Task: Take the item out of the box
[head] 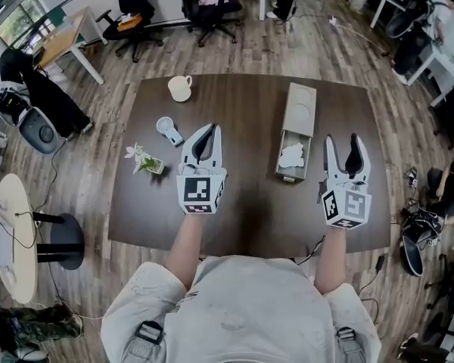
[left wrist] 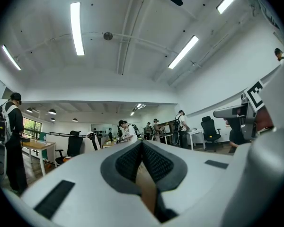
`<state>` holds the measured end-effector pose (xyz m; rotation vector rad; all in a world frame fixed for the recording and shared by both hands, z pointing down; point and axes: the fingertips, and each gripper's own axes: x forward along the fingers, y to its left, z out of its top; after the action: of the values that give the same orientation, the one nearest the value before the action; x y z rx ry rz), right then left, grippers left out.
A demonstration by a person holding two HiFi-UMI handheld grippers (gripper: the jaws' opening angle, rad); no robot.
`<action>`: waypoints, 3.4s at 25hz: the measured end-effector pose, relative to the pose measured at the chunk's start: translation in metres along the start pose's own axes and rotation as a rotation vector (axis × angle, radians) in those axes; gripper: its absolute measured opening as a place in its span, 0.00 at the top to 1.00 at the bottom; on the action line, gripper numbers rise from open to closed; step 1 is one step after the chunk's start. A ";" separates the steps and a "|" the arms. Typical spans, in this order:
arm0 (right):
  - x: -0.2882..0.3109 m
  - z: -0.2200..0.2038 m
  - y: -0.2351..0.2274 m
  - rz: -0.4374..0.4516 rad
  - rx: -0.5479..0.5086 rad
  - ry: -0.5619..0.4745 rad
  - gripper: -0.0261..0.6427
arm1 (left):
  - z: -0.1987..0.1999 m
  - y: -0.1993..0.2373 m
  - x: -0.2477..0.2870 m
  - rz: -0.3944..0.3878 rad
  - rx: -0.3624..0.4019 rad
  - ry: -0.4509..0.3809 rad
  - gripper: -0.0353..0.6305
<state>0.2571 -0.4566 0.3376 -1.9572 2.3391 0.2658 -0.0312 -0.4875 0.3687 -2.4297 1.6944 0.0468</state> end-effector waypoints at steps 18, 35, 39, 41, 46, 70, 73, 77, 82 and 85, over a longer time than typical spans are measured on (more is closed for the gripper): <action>0.036 -0.121 -0.001 0.125 -0.040 0.270 0.58 | -0.106 -0.048 0.023 -0.057 -0.025 0.224 0.94; 0.024 -0.268 0.056 0.560 -0.399 0.701 0.61 | -0.209 -0.103 0.001 -0.142 -0.101 0.474 0.94; 0.017 -0.297 0.059 0.628 -0.486 0.809 0.61 | -0.220 -0.108 -0.004 -0.140 -0.119 0.501 0.94; 0.016 -0.309 0.061 0.668 -0.527 0.852 0.62 | -0.223 -0.109 -0.006 -0.138 -0.123 0.510 0.94; 0.016 -0.331 0.067 0.781 -0.670 0.957 0.64 | -0.230 -0.107 -0.012 -0.122 -0.140 0.530 0.94; 0.008 -0.352 0.069 0.831 -0.690 1.151 0.89 | -0.228 -0.093 -0.010 -0.102 -0.163 0.508 0.94; 0.007 -0.352 0.069 0.827 -0.686 1.146 0.90 | -0.224 -0.092 -0.010 -0.104 -0.155 0.498 0.94; 0.004 -0.348 0.068 0.818 -0.676 1.139 0.90 | -0.213 -0.090 -0.010 -0.102 -0.142 0.477 0.94; 0.000 -0.334 0.068 0.778 -0.678 1.112 0.91 | -0.197 -0.087 -0.011 -0.109 -0.123 0.437 0.94; 0.003 -0.317 0.069 0.739 -0.666 1.072 0.91 | -0.186 -0.085 -0.011 -0.117 -0.111 0.410 0.94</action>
<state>0.2046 -0.5057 0.6543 -1.4400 4.1026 -0.0133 0.0302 -0.4788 0.5638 -2.7624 1.7327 -0.4102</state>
